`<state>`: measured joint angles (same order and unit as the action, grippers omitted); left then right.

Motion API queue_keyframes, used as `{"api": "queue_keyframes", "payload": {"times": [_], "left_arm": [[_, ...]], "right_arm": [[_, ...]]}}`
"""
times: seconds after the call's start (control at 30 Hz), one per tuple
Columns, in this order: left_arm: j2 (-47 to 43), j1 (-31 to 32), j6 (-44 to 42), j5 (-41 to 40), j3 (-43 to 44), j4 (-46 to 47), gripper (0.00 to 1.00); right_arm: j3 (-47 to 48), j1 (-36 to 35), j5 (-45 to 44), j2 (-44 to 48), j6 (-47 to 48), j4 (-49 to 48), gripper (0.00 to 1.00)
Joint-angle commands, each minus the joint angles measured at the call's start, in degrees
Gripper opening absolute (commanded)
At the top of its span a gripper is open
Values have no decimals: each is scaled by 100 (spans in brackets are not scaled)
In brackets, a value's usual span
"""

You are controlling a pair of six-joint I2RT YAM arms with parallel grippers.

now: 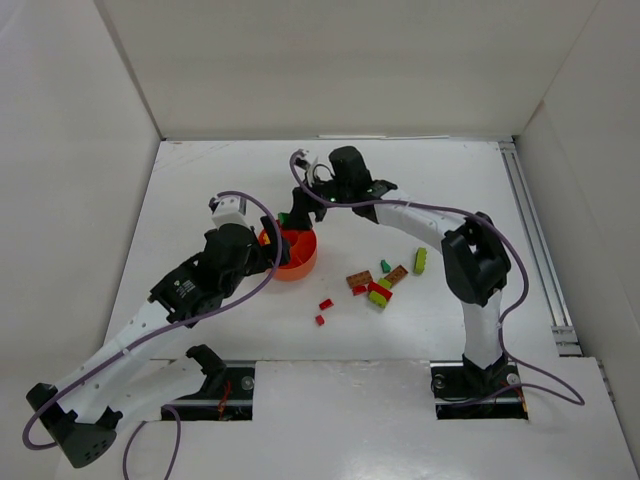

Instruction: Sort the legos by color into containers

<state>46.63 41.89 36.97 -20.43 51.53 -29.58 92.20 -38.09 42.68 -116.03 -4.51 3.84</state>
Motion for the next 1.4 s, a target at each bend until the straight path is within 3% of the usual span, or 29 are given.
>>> {"api": "queue_keyframes", "payload": {"times": [0.0, 0.6, 0.8, 0.97, 1.0, 1.37], "left_arm": [[-102, -32, 91, -128, 244, 23, 100], [4, -32, 205, -128, 244, 23, 100], [57, -32, 205, -128, 296, 23, 100], [109, -32, 205, -128, 296, 23, 100], [161, -32, 205, -128, 296, 23, 100], [162, -32, 74, -6, 296, 84, 100]], "right_arm": [[78, 64, 162, -104, 65, -322, 64], [-89, 170, 382, -324, 179, -322, 71], [-89, 170, 382, -324, 179, -322, 87], [-89, 223, 382, -271, 179, -322, 93], [-89, 223, 434, -219, 179, -322, 99], [-212, 223, 435, 211, 363, -322, 94]]}}
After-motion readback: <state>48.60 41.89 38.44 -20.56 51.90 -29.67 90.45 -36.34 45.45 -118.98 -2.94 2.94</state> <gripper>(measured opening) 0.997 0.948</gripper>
